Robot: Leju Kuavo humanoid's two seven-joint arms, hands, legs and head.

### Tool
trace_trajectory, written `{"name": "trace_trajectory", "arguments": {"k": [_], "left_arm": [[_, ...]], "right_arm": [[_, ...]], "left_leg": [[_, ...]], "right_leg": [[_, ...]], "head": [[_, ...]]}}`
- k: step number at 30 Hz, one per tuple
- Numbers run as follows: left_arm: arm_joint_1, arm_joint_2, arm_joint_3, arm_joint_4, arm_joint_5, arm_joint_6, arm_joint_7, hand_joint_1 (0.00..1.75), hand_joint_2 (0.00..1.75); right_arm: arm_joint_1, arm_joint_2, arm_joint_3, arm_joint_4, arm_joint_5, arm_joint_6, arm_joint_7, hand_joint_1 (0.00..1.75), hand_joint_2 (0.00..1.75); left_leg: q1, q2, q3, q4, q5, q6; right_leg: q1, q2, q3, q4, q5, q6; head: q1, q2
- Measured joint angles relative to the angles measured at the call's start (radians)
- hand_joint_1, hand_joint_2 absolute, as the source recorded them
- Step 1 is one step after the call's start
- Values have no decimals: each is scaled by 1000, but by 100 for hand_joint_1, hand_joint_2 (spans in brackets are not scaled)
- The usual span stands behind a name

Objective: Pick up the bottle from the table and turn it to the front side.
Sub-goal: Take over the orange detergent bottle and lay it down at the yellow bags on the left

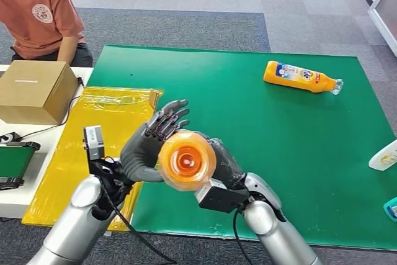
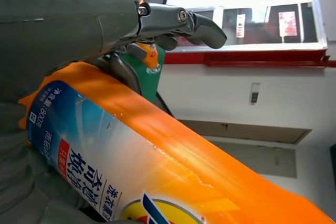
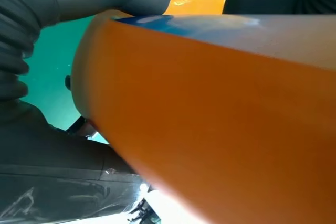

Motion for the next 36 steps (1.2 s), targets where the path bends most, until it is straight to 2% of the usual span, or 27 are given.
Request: {"name": "trace_trajectory", "arguments": {"k": [12, 18, 24, 32, 36], "left_arm": [[-60, 56, -39, 56, -48, -7, 24, 0, 175], [-92, 69, -72, 83, -98, -7, 52, 0, 175], [-141, 82, -118, 107, -129, -20, 66, 0, 175], [-187, 98, -144, 142, -130, -31, 68, 2, 175], [-189, 99, -146, 148, -130, -29, 68, 175, 175]], "right_arm": [[-50, 0, 12, 110, 30, -9, 21, 175, 175], [-108, 7, 37, 259, 102, -32, 59, 175, 175], [-140, 24, 51, 390, 111, -23, 38, 175, 175], [-176, 49, 52, 473, 99, -6, 10, 175, 175], [-177, 52, 50, 482, 92, -7, 8, 175, 175]], "left_leg": [[0, 0, 0, 0, 0, 0], [0, 0, -1, 0, 1, 0], [0, 0, -1, 0, 1, 0], [0, 0, -1, 0, 2, -1], [0, 0, -2, 0, 1, -1]], "right_leg": [[0, 0, 0, 0, 0, 0], [0, 0, -1, 0, 1, 0], [0, 0, -2, 0, 2, 0], [0, 0, -2, 0, 1, -1], [0, 0, -2, 0, 1, -1]], "head": [[0, 0], [0, 0], [0, 0], [0, 0], [0, 0]]}}
